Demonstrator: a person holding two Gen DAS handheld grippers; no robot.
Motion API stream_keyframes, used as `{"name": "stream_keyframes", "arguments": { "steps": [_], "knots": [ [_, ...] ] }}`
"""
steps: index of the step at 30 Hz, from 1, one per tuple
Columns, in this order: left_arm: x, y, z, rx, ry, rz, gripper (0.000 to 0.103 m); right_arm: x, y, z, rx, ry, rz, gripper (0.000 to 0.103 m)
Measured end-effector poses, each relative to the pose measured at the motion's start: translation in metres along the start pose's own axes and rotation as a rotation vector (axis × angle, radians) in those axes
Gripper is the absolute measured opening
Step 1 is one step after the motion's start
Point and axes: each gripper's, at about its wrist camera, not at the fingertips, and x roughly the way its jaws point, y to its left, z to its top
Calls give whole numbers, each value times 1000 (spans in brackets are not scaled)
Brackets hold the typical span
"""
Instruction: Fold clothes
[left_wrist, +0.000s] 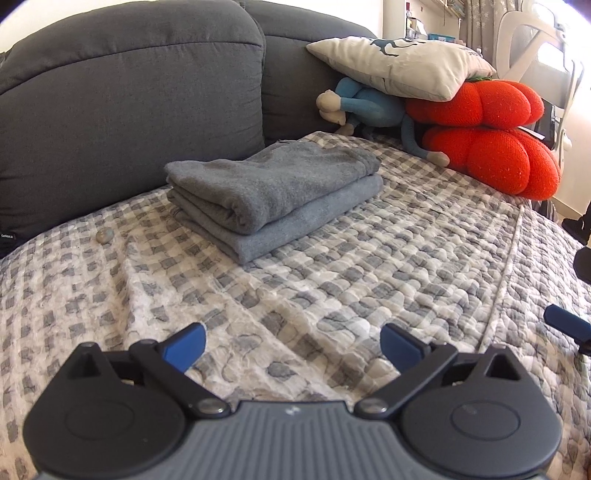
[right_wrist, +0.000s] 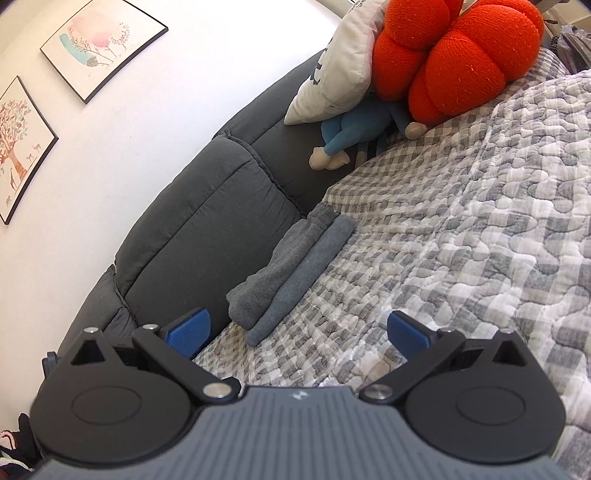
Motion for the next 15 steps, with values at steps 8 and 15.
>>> {"name": "stream_keyframes", "arguments": {
  "steps": [8,15],
  "knots": [
    [1,1,-1,4,14,17,101,-1,-1,0,13,1,-5,103],
    [2,-2,-2,30,39,27,102,-1,-2,0,11,2,-8,103]
  ]
}}
